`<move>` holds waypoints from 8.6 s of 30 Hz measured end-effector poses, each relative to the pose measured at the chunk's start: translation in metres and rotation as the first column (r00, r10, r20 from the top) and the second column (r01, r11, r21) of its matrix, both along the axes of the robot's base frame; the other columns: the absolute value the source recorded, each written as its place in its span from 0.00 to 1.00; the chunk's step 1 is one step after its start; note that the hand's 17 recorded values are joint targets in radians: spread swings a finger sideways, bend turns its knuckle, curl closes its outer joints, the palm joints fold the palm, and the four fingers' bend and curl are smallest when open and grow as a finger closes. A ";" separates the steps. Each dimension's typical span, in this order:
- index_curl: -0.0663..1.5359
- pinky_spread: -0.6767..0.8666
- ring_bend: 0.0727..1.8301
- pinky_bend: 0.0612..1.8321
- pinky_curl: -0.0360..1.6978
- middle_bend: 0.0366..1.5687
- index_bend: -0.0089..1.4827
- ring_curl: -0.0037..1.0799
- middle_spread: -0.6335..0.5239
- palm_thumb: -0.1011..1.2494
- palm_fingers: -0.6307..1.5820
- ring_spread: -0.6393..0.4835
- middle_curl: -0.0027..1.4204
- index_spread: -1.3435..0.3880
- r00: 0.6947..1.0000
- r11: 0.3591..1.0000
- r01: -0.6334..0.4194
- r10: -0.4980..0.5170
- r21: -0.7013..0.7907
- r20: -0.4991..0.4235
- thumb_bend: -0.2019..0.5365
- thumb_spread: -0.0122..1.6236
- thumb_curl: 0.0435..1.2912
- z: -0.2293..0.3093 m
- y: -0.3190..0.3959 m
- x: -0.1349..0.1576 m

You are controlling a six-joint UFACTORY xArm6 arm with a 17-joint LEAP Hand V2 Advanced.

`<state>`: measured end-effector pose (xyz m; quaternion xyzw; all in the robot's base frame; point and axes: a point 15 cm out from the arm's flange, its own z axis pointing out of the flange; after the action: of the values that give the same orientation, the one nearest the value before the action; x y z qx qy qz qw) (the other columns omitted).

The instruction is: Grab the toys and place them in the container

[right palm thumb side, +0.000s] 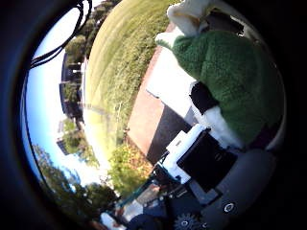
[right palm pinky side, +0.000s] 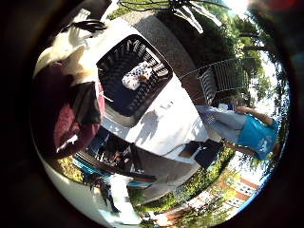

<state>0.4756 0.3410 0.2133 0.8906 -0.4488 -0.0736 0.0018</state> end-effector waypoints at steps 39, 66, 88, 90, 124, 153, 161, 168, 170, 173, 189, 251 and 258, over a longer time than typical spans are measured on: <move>0.31 0.77 0.25 0.42 0.29 0.09 0.08 0.29 0.69 0.65 0.26 0.85 0.26 0.55 0.961 0.984 0.148 -0.166 -0.094 -0.221 0.22 0.68 0.39 0.038 -0.288 0.016; 0.20 0.76 0.22 0.40 0.21 0.09 0.11 0.29 0.72 0.57 0.30 0.86 0.23 0.71 0.893 0.912 0.405 -0.410 -0.068 -0.184 0.23 0.69 0.32 -0.266 -0.329 0.086; 0.11 0.71 0.61 0.61 0.28 0.42 0.07 0.51 0.48 0.70 0.66 0.69 0.39 0.64 0.896 0.907 0.397 -0.416 -0.141 -0.154 0.25 0.64 0.35 -0.310 -0.332 0.079; 0.09 0.69 0.68 0.66 0.31 0.51 0.11 0.57 0.44 0.71 0.69 0.64 0.45 0.60 0.897 0.908 0.394 -0.414 -0.142 -0.154 0.25 0.64 0.36 -0.310 -0.333 0.079; 0.03 0.54 0.78 0.86 0.47 0.72 0.69 0.77 0.31 0.81 0.68 0.46 0.81 0.22 0.933 0.983 0.181 -0.182 -0.030 -0.311 0.26 0.70 0.60 0.083 -0.297 -0.059; 0.08 0.67 0.46 0.60 0.36 0.25 0.64 0.49 0.50 0.70 0.22 0.73 0.53 0.53 0.985 0.988 0.149 -0.145 0.038 -0.092 0.24 0.72 0.51 -0.051 -0.061 0.041; 0.09 0.70 0.31 0.45 0.27 0.12 0.40 0.35 0.58 0.67 0.23 0.80 0.39 0.57 0.985 0.986 0.153 -0.147 0.068 -0.089 0.23 0.73 0.46 0.038 -0.146 0.039; 0.11 0.72 0.24 0.37 0.22 0.08 0.23 0.31 0.65 0.63 0.26 0.83 0.31 0.63 0.947 0.959 0.283 -0.275 0.026 -0.164 0.23 0.73 0.42 0.062 -0.260 0.024; 0.12 0.72 0.23 0.36 0.22 0.08 0.21 0.30 0.66 0.62 0.26 0.84 0.30 0.64 0.937 0.949 0.314 -0.310 0.001 -0.164 0.23 0.72 0.41 0.056 -0.300 0.026; 0.13 0.73 0.24 0.34 0.21 0.09 0.16 0.30 0.68 0.62 0.29 0.84 0.28 0.67 0.918 0.935 0.352 -0.355 -0.050 -0.175 0.23 0.72 0.39 0.036 -0.340 0.028; 0.15 0.74 0.28 0.39 0.19 0.10 0.09 0.31 0.69 0.51 0.35 0.83 0.27 0.79 0.842 0.870 0.461 -0.491 -0.174 -0.224 0.23 0.69 0.27 -0.197 -0.384 0.053; 0.03 0.54 0.77 0.83 0.45 0.72 0.55 0.73 0.36 0.81 0.70 0.48 0.78 0.22 0.865 0.923 0.327 -0.379 -0.205 -0.329 0.25 0.70 0.56 -0.040 -0.378 -0.014; 0.03 0.53 0.78 0.84 0.48 0.73 0.60 0.74 0.36 0.79 0.68 0.47 0.80 0.18 0.951 0.966 0.219 -0.242 -0.136 -0.193 0.26 0.71 0.60 0.081 -0.340 -0.075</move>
<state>0.4001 0.0013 0.2939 0.8179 -0.5506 -0.1404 0.0905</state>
